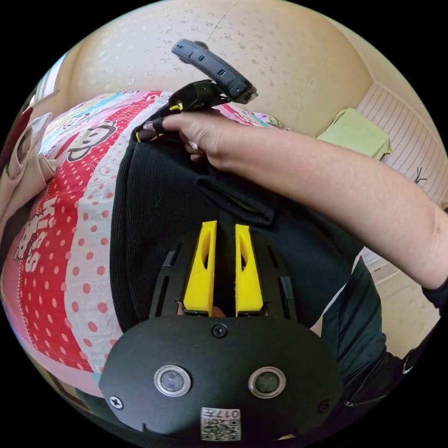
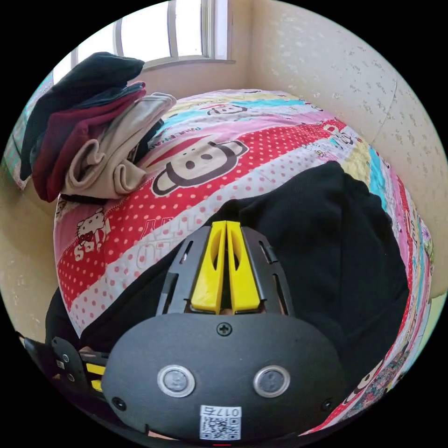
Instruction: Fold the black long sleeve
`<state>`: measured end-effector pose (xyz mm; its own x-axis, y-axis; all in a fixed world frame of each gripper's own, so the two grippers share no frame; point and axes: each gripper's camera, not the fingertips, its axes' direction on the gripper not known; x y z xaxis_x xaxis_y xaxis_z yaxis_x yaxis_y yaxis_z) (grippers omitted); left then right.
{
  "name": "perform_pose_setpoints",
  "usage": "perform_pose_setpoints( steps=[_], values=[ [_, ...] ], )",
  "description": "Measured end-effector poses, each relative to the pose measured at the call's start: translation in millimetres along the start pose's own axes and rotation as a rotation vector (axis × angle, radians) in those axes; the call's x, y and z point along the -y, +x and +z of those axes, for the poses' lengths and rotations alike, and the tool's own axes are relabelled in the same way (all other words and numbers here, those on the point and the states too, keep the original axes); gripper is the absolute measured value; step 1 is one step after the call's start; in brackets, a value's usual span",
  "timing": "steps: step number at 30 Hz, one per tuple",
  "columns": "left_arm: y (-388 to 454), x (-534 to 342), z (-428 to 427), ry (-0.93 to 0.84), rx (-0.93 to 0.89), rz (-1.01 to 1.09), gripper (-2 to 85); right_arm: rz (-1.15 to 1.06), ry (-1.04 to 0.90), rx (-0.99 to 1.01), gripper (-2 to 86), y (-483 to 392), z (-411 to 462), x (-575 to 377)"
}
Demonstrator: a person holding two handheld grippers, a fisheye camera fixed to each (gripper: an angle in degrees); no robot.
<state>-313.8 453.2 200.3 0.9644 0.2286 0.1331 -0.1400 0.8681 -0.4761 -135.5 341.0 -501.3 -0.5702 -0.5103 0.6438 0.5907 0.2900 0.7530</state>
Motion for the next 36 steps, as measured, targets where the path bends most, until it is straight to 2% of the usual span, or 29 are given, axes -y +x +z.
perform_pose_setpoints(
  steps=[3,6,9,14,17,19,22,25,27,31,34,36],
  values=[
    [1.3,0.5,1.2,0.000,0.000,-0.001,7.2,-0.047,0.113,0.058,6.8,-1.8,-53.1,-5.2],
    [2.3,1.1,2.4,0.000,-0.002,-0.002,7.3,-0.034,0.146,-0.029,9.3,14.4,-94.1,-31.3],
    [3.5,1.9,3.6,0.000,-0.002,-0.003,7.3,0.063,0.069,-0.167,8.7,60.4,-102.6,-73.5],
    [5.6,3.3,5.6,0.000,0.000,-0.002,7.3,0.236,-0.042,-0.065,7.3,115.3,-85.2,-163.6],
    [6.5,4.4,6.6,0.000,-0.001,-0.003,7.3,0.202,-0.011,-0.029,4.5,111.0,-81.0,-187.2],
    [7.1,5.4,7.6,-0.001,-0.001,-0.004,7.3,0.206,0.025,-0.093,3.4,104.8,-89.9,-191.0],
    [7.7,6.8,8.8,-0.001,0.000,-0.004,7.3,0.329,0.135,-0.150,3.1,98.5,-103.7,-207.9],
    [7.6,8.2,9.9,-0.001,-0.002,-0.006,7.3,0.360,-0.020,-0.185,3.8,101.1,-65.3,-218.1],
    [6.9,9.1,10.6,-0.001,-0.006,-0.008,7.3,0.375,0.004,-0.165,5.1,104.3,-67.4,-224.5],
    [5.5,11.1,12.2,-0.001,-0.010,-0.011,7.2,0.439,0.163,-0.102,8.1,90.4,-125.5,-257.8],
    [4.9,12.6,13.3,-0.001,-0.008,-0.011,7.2,0.407,0.088,-0.062,9.2,65.2,-141.4,-301.0],
    [4.4,13.6,14.1,-0.001,-0.007,-0.010,7.2,0.374,0.053,-0.113,9.3,53.2,-135.1,-331.0]
  ],
)
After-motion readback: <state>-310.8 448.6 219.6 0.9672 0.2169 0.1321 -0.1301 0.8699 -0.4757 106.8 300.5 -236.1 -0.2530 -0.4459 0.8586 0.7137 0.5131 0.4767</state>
